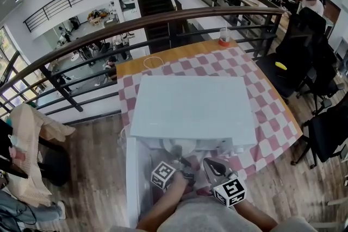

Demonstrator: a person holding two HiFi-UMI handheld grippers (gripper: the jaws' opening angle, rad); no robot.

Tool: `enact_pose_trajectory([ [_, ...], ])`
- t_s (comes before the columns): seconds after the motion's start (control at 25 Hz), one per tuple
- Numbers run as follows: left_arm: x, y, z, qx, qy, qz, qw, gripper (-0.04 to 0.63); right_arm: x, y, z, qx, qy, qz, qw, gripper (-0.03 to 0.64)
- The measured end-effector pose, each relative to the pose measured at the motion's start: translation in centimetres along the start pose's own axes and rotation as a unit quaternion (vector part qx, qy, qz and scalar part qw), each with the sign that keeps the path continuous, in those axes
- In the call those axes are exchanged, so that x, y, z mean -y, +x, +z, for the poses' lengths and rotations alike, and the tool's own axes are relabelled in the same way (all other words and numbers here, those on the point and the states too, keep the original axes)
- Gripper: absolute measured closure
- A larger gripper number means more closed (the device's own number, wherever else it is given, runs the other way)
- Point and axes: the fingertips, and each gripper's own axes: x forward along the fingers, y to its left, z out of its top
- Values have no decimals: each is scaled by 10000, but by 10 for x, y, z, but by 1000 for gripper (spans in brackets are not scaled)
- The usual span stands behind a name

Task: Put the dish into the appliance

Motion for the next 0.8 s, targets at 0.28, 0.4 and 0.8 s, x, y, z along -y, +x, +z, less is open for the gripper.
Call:
enact_pose_trajectory([
  [0.28, 5, 0, 0, -92, 402, -58, 9991, 275, 2, 5, -8, -60, 29, 51, 10000, 618],
  [0.4, 8, -1, 0, -178, 1199, 19, 9926, 177, 3, 5, -9, -63, 2, 67, 10000, 618],
  [0.8, 1, -14, -14, -386, 5836, 776, 8074, 54, 10, -2, -23, -155, 71, -76, 9998, 618],
])
